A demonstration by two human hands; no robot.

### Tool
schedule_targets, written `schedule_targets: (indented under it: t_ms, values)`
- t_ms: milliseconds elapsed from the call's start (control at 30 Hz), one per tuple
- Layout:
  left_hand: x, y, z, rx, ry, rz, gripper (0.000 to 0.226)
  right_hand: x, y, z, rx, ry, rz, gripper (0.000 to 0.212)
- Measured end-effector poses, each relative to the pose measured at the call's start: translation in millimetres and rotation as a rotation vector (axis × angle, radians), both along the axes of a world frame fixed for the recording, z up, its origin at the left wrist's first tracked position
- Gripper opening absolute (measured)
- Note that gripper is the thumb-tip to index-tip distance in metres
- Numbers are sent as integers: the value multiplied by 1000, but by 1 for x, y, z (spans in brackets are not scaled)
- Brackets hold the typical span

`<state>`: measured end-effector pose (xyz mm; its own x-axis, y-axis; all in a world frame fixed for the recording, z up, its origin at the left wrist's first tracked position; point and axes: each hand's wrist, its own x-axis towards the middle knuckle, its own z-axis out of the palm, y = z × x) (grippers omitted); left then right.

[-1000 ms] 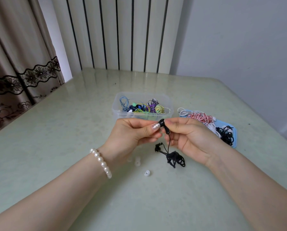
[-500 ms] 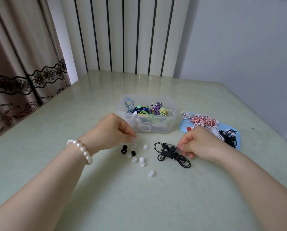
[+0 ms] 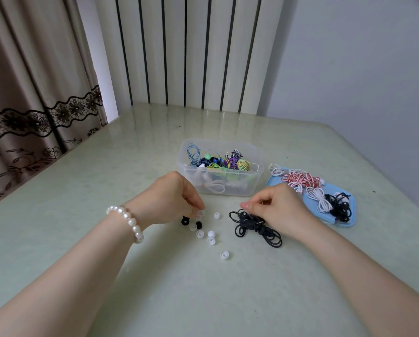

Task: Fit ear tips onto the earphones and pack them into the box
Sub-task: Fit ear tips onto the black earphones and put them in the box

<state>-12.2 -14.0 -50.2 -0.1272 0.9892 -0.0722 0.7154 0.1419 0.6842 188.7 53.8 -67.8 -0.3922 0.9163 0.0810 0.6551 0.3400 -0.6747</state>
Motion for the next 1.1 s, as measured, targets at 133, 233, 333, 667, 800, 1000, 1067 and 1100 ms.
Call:
schedule_targets:
  t_ms: [133,233,333,667,800,1000,1067,1100]
  values:
    - [-1,0,1,4,11,4,10,-2,-1,1,-111,-20,60,3]
    - [-2,-1,2,10,18,3,9,-1,-1,4,-186,-36,102,15]
    - [-1,-1,2,9,20,-1,8,3,-3,8,-289,-22,168,22]
    - [3,-3,4,13,110,-61,11,12,-6,20,-393,-58,315,31]
    - [3,-3,3,23,108,-58,9,14,-7,20,-391,-26,287,30]
    - [5,-3,2,40,100,-49,8,28,-5,28,-427,78,248,30]
    - [5,-3,1,44,98,-43,8,33,-5,31,-435,90,262,29]
    - [5,-2,1,45,98,-41,7,35,-5,32,-423,87,264,25]
